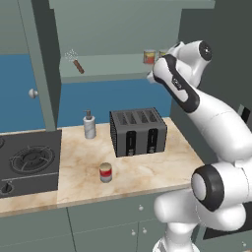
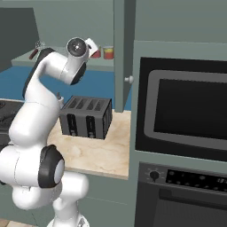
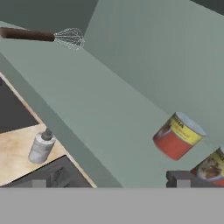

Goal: Pick the cans from the counter and place them in their designated side in the cabinet.

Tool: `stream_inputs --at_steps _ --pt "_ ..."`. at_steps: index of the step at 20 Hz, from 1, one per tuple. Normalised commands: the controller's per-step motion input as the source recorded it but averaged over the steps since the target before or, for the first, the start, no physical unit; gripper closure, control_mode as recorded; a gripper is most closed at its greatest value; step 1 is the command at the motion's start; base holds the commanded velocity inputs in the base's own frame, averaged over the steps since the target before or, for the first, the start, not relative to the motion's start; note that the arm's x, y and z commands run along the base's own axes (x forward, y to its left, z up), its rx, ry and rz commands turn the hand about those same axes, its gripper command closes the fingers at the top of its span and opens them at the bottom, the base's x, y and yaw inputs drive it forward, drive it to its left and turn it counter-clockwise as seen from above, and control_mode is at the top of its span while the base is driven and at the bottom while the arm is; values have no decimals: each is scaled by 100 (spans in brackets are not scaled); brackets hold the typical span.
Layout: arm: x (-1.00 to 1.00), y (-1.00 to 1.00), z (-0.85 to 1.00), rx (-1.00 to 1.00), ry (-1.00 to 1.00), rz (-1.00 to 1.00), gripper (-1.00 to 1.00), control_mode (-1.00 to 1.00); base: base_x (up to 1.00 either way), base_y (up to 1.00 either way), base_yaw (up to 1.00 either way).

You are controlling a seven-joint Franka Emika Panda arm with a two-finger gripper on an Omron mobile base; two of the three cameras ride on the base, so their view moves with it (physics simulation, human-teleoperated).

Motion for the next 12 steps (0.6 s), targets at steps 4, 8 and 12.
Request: stream_inputs --at_steps 4,8,12 --pt "-67 11 -7 -1 0 0 -100 -100 0 0 0" --pt "-73 21 -7 0 0 0 -100 -100 0 0 0" --pt "-66 21 -2 7 0 -4 -100 -100 0 0 0"
